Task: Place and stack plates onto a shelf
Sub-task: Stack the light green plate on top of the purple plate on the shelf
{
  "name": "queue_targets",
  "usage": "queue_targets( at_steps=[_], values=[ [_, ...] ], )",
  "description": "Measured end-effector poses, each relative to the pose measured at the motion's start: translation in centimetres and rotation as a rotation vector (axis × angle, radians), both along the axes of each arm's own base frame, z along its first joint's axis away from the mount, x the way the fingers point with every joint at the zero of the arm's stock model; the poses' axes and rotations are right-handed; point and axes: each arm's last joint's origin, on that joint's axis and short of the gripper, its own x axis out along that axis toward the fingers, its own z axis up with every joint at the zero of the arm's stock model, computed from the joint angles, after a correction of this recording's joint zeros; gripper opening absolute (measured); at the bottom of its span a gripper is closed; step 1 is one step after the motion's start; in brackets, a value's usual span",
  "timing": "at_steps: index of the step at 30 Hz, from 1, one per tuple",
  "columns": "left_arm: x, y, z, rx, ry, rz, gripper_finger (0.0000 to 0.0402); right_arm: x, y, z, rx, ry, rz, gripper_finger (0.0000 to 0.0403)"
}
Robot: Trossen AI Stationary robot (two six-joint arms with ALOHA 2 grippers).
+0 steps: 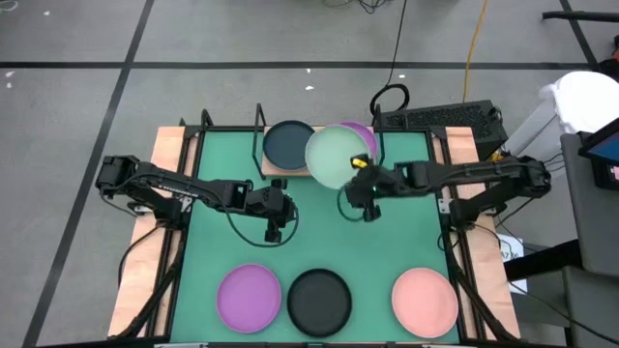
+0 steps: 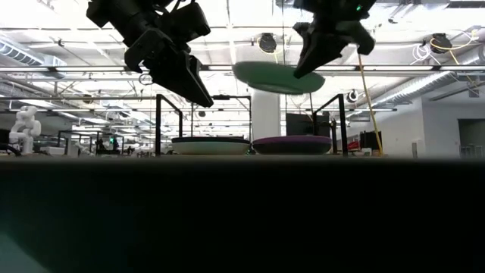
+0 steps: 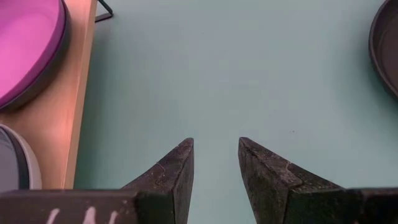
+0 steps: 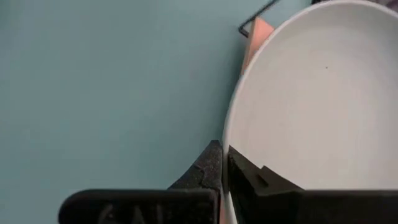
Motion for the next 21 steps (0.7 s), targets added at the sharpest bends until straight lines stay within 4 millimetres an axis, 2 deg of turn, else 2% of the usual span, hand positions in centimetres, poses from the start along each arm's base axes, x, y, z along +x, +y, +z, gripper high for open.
queue_targets(
  at_steps=[9,14,21],
  values=[
    [0.0,0.0,0.0,-0.001,-0.006,0.001,0.0134,0.2,-4.5,-0.3,0.064,-0.021,-0.048,0.0000],
    [0.2,0.0,0.2,-0.002,-0.032,0.000,0.0134,0.5,-7.1,-1.7,0.097,0.022,-0.113,0.0000],
    [0.3,0.0,0.3,-0.003,-0.046,0.000,0.0134,1.2,-9.8,-4.0,0.111,0.077,-0.171,0.0000]
  ],
)
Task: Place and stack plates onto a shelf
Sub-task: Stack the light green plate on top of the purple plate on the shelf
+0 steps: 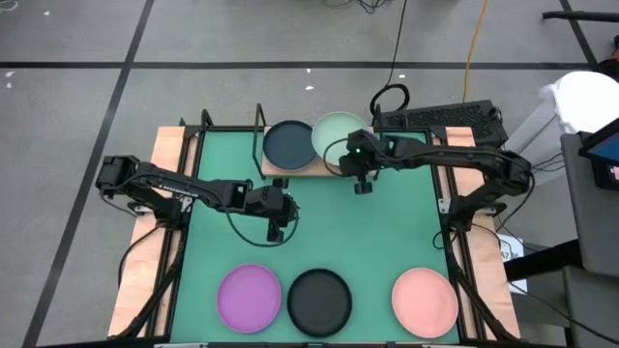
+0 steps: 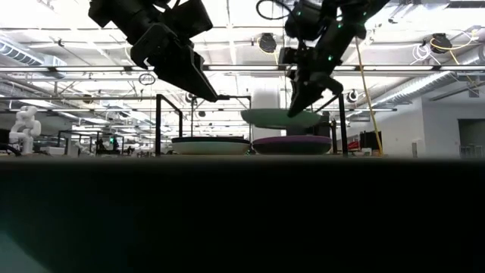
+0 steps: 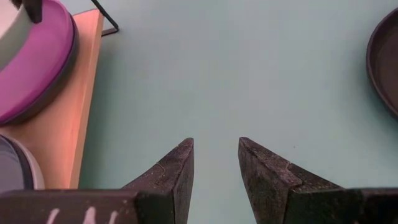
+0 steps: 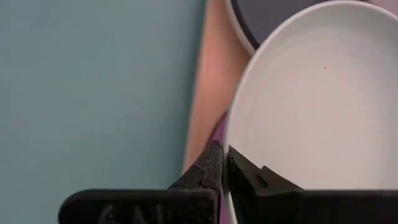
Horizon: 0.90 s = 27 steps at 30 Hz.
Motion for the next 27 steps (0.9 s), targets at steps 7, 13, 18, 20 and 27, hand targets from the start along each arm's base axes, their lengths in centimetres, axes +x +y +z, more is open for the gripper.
queue_targets(
  at_steps=[7,13,18,20,27],
  values=[
    [0.0,0.0,0.0,0.000,0.000,0.000,0.0134,-0.4,-1.6,-0.5,0.011,0.015,-0.060,0.0000],
    [0.0,0.0,0.0,-0.001,0.000,0.001,0.0134,-0.7,-2.3,-0.6,0.035,-0.002,-0.121,0.0000],
    [0.0,0.0,0.0,-0.001,0.000,0.001,0.0134,-1.2,-2.3,-1.6,0.056,0.017,-0.145,0.0000],
    [0.0,0.0,0.0,-0.002,0.000,0.002,0.0134,-1.3,-2.2,-2.0,0.059,0.026,-0.145,0.0000],
    [0.0,0.0,0.0,-0.002,-0.001,0.002,0.0134,-1.4,-2.1,-3.0,0.050,0.002,-0.144,0.0000]
  ],
)
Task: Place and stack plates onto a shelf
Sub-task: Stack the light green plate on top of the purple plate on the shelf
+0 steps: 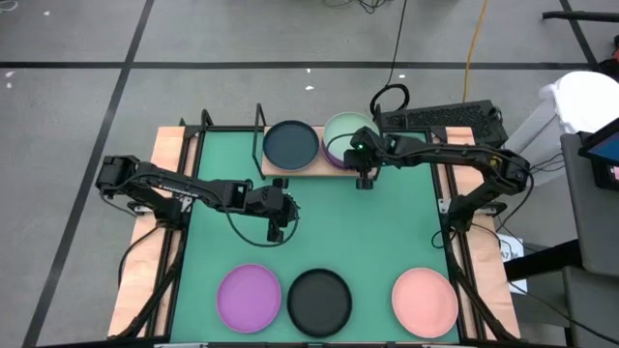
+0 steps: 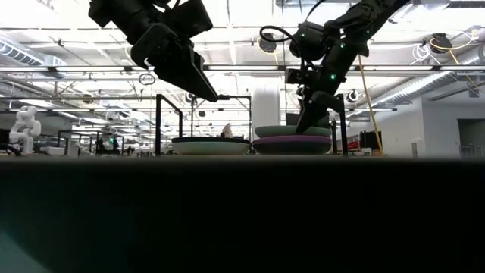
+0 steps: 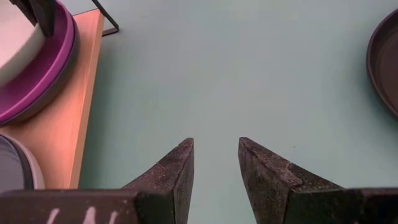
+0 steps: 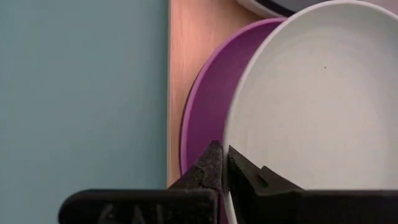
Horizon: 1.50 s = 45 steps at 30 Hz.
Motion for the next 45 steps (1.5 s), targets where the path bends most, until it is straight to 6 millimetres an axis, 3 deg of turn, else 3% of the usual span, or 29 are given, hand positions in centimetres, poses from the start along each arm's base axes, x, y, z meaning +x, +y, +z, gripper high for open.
queue_targets(
  at_steps=[29,45],
  values=[
    [0.0,0.0,0.0,0.007,-0.006,-0.007,0.0134,-0.1,0.1,-0.5,-0.005,0.002,0.009,0.0022],
    [0.1,0.0,0.1,0.008,-0.010,-0.008,0.0134,0.0,1.6,0.5,-0.025,-0.021,0.058,0.0005]
  ],
)
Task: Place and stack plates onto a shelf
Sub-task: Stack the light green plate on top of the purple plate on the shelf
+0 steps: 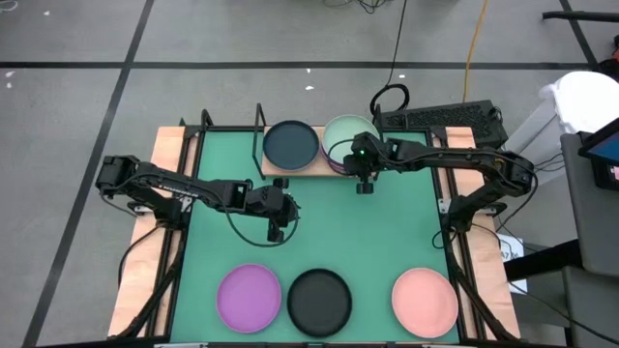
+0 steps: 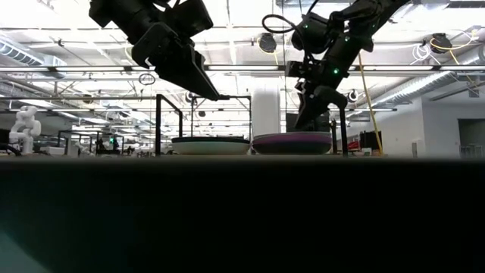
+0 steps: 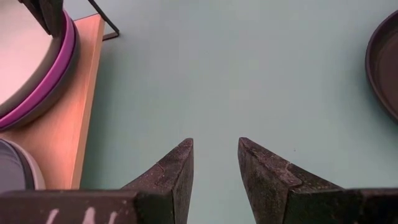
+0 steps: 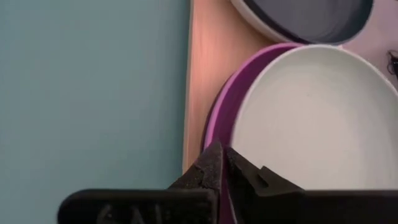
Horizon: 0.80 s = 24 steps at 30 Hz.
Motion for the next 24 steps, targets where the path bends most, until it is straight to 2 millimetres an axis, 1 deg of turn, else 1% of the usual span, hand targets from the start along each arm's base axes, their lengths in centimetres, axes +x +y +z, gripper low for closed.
queue_targets(
  at_steps=[3,9,12,15,24],
  values=[
    [0.02,0.00,0.02,0.000,-0.003,0.000,0.0134,-0.03,-0.11,0.00,-0.027,0.010,-0.030,0.0026],
    [0.02,0.00,0.02,-0.001,-0.004,0.001,0.0134,-0.08,-0.21,-0.02,-0.049,0.020,-0.055,0.0086],
    [0.02,0.00,0.02,-0.002,-0.004,0.001,0.0134,-0.08,-0.21,-0.02,-0.053,0.022,-0.050,0.0103],
    [0.02,0.00,0.02,-0.002,-0.004,0.001,0.0134,-0.11,-0.28,-0.02,-0.053,0.022,-0.051,0.0104],
    [0.02,0.00,0.02,-0.002,-0.004,0.001,0.0134,-0.37,-0.80,-0.06,-0.034,0.021,-0.051,0.0062]
  ],
)
